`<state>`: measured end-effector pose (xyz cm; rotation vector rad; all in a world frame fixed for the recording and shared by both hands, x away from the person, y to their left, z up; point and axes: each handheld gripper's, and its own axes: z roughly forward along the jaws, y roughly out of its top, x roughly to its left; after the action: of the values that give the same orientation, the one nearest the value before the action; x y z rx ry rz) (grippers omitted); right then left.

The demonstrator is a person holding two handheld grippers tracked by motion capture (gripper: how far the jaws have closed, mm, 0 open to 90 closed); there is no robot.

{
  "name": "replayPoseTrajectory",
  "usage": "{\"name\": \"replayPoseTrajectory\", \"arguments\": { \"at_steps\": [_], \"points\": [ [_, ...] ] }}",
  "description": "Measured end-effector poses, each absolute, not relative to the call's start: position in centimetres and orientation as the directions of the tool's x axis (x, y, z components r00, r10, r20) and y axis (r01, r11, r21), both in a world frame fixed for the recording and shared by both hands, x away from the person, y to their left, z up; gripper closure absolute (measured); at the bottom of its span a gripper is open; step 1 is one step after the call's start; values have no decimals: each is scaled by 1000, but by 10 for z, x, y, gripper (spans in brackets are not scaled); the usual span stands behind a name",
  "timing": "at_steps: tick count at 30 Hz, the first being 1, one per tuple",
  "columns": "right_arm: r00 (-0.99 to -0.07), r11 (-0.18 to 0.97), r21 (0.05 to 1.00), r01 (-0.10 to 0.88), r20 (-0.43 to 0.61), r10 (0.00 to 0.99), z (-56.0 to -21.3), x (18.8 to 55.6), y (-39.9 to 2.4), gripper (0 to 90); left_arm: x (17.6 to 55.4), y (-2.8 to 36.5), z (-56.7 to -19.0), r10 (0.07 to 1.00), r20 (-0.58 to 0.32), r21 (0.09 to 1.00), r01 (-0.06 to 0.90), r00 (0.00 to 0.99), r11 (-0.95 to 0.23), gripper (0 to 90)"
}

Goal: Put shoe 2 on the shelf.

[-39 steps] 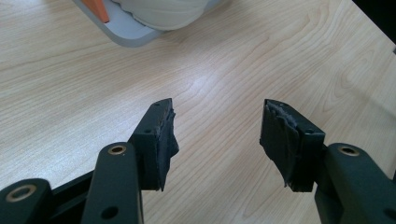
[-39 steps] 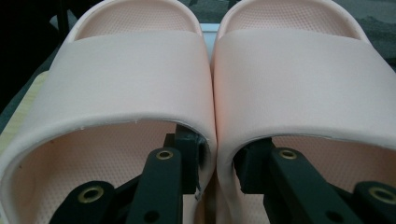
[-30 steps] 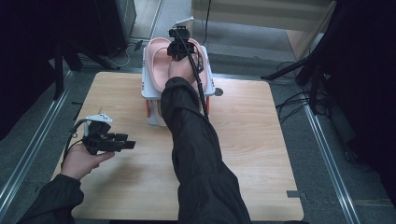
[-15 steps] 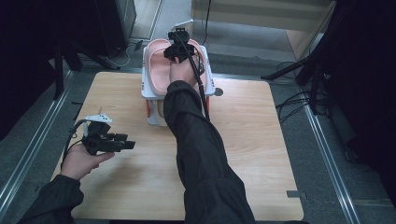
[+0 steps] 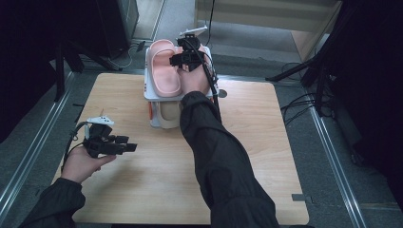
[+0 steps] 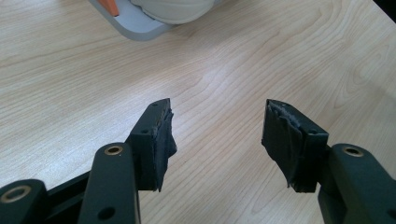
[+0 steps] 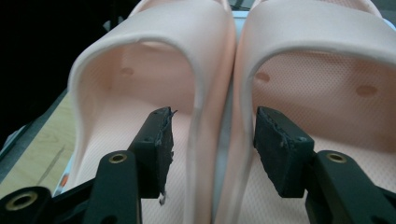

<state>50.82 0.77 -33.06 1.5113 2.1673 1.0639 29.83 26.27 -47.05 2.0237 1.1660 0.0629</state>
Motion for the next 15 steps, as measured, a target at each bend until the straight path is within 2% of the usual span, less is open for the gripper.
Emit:
{"name": "replayPoseTrajectory", "arguments": {
  "at_steps": [8, 15],
  "points": [
    [-498, 225, 728, 647, 180, 848, -329, 482, -9, 482, 298, 262, -472, 753, -315, 645, 713, 577, -276, 417],
    [-579, 243, 740, 628, 235, 781, -331, 451, -29, 494, 298, 260, -473, 758, -312, 642, 715, 572, -276, 413]
  ]
}}
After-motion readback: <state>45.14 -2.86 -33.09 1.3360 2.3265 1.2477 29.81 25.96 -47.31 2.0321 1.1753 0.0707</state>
